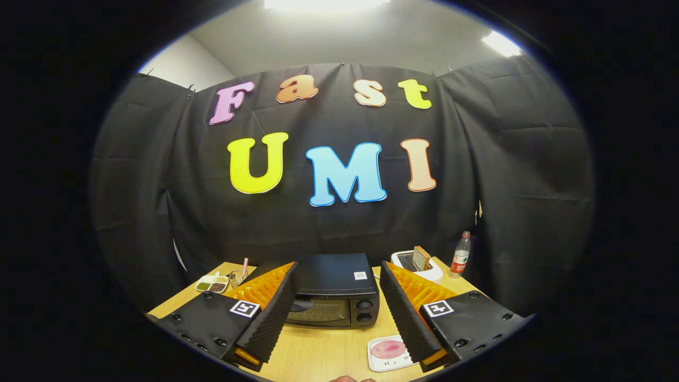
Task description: Open the toaster oven, put the food inside, and close the toaster oven door.
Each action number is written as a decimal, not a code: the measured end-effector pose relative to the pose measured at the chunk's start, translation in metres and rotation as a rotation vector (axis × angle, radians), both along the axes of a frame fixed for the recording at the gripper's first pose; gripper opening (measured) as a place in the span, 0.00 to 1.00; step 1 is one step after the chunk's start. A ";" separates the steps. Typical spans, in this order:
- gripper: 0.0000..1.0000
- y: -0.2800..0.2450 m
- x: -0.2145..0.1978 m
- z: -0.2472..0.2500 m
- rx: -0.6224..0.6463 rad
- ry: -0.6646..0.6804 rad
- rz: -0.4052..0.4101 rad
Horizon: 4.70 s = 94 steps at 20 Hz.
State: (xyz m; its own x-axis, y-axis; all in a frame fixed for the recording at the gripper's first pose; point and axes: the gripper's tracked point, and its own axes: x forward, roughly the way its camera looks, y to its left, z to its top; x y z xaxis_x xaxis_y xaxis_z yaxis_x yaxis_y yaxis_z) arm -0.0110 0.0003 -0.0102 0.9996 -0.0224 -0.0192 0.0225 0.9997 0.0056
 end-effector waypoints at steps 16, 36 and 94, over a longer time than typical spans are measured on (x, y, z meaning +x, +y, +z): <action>0.96 0.041 0.037 -0.025 0.029 0.097 0.010; 0.98 0.095 0.146 -0.141 -0.017 0.384 -0.002; 0.97 0.107 0.033 -0.275 -0.024 0.948 0.106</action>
